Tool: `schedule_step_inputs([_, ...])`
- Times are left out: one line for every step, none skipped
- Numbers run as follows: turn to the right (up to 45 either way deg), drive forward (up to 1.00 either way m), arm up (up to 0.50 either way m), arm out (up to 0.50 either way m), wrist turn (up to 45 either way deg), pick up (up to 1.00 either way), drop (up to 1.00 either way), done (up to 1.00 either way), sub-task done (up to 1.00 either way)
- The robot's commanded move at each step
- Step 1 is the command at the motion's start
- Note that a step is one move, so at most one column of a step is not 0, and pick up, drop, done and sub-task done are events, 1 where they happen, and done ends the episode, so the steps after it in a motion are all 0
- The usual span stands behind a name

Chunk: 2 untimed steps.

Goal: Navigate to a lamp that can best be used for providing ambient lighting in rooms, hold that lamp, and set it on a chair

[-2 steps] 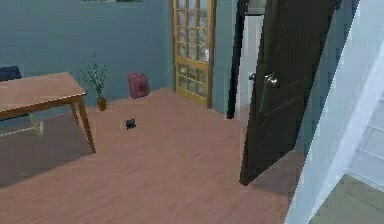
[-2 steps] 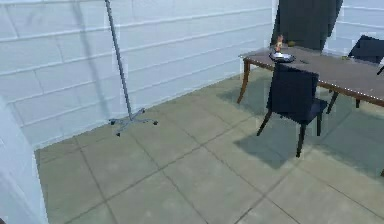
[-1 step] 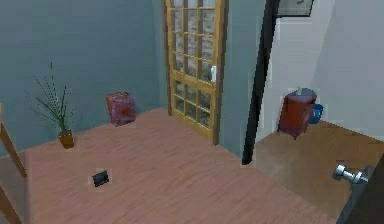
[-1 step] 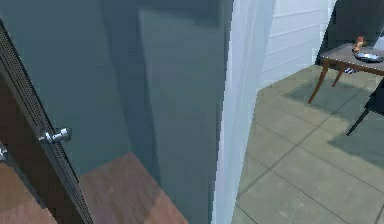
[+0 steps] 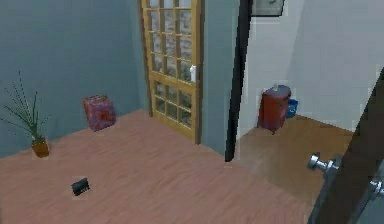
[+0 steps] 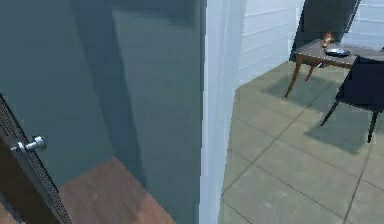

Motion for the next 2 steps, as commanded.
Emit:
schedule_step_inputs([0.0, 0.60, 0.00, 0.00, 0.0, 0.00, 0.00, 0.00, 0.00])
schedule_step_inputs([42.0, 0.00, 0.00, 0.00, 0.0, 0.00, 0.00, 0.00, 0.00])
